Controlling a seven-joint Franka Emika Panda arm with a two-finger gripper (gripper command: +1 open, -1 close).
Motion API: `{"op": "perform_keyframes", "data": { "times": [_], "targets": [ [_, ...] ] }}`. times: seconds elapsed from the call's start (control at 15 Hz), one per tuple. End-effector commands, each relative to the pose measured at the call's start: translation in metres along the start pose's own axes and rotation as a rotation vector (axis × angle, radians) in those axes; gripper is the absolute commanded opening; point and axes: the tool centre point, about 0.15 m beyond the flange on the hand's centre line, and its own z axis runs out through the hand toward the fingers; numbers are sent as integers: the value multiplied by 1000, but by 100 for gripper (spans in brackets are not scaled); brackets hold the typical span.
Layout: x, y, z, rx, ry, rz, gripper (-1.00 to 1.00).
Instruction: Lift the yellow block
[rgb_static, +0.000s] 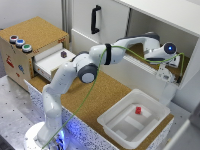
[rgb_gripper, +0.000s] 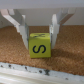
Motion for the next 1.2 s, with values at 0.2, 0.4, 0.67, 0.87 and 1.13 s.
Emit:
{"op": "perform_keyframes", "data": {
  "times": [0.2, 0.4, 0.67, 0.87, 1.13],
  "targets": [
    [-1, -32, -59, 11, -142, -92, -100],
    [-17, -55, -76, 10, -184, -91, -100],
    [-32, -99, -83, -44, -246, -146, -100],
    [-46, -133, -82, -91, -301, -147, -100],
    [-74, -179, -80, -72, -376, -197, -100]
  ]
}}
